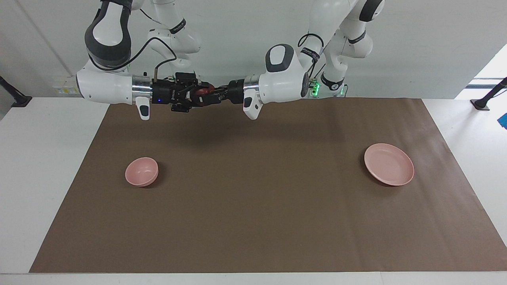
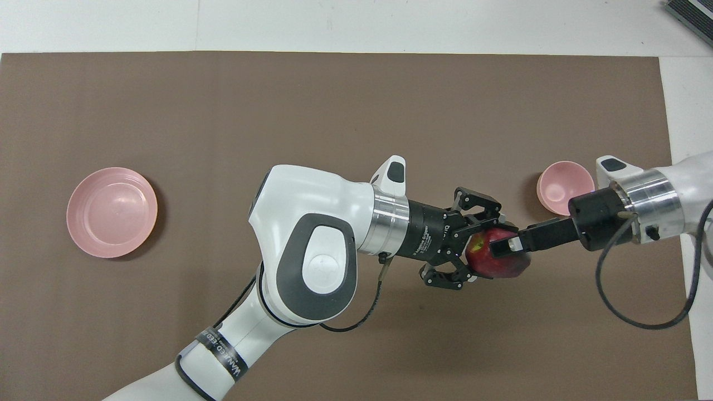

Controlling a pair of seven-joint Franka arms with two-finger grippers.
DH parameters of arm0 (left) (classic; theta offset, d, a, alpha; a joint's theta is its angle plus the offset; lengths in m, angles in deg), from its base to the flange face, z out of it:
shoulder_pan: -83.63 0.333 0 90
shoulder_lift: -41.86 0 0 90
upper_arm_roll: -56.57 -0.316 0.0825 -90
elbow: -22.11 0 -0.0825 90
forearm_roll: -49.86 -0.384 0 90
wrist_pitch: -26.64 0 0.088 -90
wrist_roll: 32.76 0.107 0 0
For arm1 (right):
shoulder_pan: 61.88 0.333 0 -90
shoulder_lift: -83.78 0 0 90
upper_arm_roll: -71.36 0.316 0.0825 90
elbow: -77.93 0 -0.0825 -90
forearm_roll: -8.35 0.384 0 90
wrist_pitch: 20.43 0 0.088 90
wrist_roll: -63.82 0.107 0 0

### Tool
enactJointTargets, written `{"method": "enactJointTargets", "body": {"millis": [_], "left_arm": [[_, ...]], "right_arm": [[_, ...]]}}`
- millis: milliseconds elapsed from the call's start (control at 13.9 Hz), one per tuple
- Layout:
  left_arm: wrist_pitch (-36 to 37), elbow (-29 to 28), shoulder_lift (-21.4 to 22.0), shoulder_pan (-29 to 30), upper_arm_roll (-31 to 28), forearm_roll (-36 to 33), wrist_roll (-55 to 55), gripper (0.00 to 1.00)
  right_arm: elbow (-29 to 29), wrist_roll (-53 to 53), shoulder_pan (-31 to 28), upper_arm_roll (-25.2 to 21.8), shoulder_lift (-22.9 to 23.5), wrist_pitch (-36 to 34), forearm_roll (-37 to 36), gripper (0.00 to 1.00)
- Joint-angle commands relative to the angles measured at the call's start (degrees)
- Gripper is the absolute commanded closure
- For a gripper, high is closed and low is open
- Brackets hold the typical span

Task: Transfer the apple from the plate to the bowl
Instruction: 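Grasp the apple with the right gripper next to the left gripper, then open the left gripper and withdraw it while the right gripper holds the apple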

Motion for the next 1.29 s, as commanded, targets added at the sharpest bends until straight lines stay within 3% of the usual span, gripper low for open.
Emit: {"method": "enactJointTargets", "body": {"millis": [0,143,287,358,430,860,1219], "left_arm": [[-1.3,0.2,0.4,-1.4,-0.4,1.2,-0.7,1.00],[-1.3,0.3,0.4,-1.4,-0.4,1.0,-0.7,1.00],[-1.4,0.6,0.4,-1.4,-0.4,0.6,-0.9,1.00],[-1.3,0.7,0.3,-1.3,-0.5,0.5,-1.1,0.58],[-1.2,0.8,0.3,-1.1,-0.5,0.5,-1.2,0.01],[-0.2,0.6,0.4,1.1,-1.2,-3.8,-1.3,0.00],[0.0,0.3,0.3,1.7,-1.3,-22.0,-1.2,0.00]], "right_arm": [[-1.0,1.0,0.0,0.5,-1.3,0.9,-1.5,0.79],[-0.8,0.9,0.0,0.5,-1.1,0.9,-2.1,0.98],[-0.7,0.9,0.0,0.6,-1.0,0.9,-2.5,1.00],[-0.7,0.9,0.0,0.6,-1.0,0.9,-2.5,1.00],[-0.7,0.9,-0.1,0.6,-0.9,0.9,-2.5,1.00],[0.8,0.4,-0.2,0.5,-0.2,0.9,-4.5,1.00],[3.6,-2.1,-1.1,0.5,1.7,1.2,-10.7,1.00]]}}
